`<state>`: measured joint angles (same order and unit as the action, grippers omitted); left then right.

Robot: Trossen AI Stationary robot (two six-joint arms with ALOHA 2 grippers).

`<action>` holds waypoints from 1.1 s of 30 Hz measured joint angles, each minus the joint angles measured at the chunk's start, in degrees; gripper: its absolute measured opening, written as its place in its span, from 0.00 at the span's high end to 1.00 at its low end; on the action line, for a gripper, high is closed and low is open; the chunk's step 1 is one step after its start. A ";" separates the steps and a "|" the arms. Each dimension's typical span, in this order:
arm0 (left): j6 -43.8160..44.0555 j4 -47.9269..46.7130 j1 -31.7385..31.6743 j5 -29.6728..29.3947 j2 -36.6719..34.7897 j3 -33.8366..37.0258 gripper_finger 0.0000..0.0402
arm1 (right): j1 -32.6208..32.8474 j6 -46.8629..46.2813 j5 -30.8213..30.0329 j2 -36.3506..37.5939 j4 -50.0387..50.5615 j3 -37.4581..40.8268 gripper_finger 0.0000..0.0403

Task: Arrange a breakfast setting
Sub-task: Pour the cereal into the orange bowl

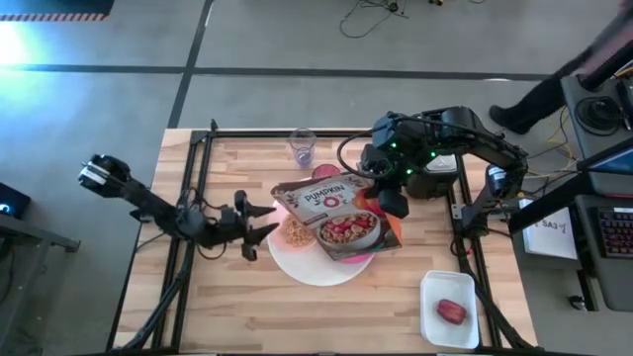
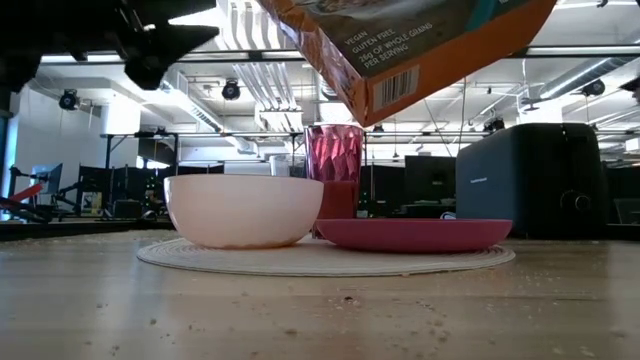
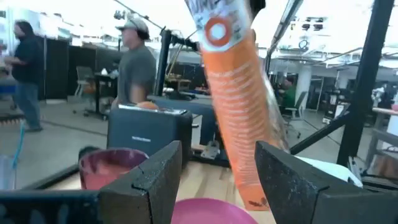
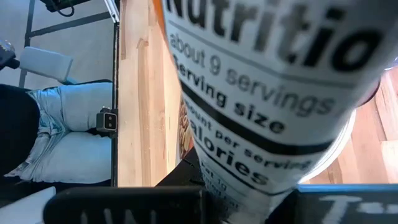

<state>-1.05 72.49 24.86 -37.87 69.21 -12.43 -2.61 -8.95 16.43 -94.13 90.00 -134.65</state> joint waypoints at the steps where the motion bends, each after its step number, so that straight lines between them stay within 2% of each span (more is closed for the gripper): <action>1: 0.93 0.07 -0.74 1.15 0.52 -0.07 0.53 | 0.00 0.04 0.00 0.00 0.02 -0.02 0.98; 4: 1.07 0.10 -2.06 5.57 2.63 -1.83 0.53 | 0.00 0.90 0.01 -0.02 0.01 0.00 0.98; 9: -5.76 0.42 -2.28 6.54 4.56 -4.85 0.53 | 0.00 2.20 0.00 -0.07 0.00 -0.02 0.98; 14: -7.68 -0.30 -3.53 10.33 5.68 -7.60 0.53 | 0.00 4.21 0.02 -0.07 0.00 -0.02 0.98; 24: -9.64 -1.51 -5.41 10.45 8.19 -11.65 0.52 | 0.00 8.82 0.46 -0.17 0.11 0.00 0.98; 33: -6.81 -3.98 -5.49 9.10 8.11 -9.75 0.52 | 0.00 12.88 0.46 0.10 -0.15 0.07 0.98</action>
<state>-7.86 68.51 19.37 -28.77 77.32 -22.18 -2.61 3.93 16.89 -94.03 89.85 -134.58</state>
